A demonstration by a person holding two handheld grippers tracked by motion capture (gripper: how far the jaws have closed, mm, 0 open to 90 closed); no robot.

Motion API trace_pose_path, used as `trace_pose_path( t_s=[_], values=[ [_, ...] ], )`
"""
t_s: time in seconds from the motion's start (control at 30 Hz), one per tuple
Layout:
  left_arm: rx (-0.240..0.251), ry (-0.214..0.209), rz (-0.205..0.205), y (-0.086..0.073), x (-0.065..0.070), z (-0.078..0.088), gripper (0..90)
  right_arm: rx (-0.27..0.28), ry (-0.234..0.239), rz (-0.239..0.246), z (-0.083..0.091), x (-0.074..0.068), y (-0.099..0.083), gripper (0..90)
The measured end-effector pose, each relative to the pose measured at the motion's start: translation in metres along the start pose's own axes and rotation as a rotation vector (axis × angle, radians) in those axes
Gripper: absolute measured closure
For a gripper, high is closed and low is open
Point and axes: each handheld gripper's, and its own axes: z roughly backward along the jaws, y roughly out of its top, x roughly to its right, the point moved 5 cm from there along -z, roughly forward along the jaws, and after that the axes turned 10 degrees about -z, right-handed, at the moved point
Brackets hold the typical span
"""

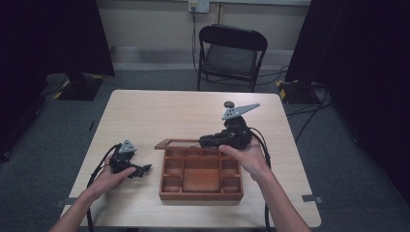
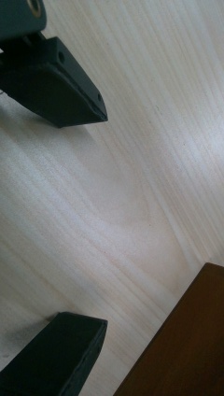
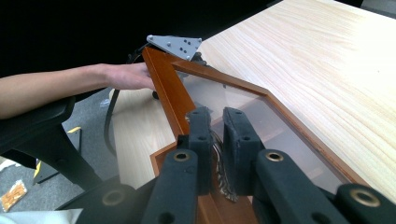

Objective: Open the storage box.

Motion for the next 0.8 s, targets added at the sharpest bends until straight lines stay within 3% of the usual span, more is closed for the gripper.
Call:
trace_pose_path(
  t_s=[0.8],
  values=[
    [0.0,0.0,0.0,0.0,0.0,0.0,2.3,-0.014,0.019,-0.028,0.0007,0.0051,0.0088,82.8]
  ],
)
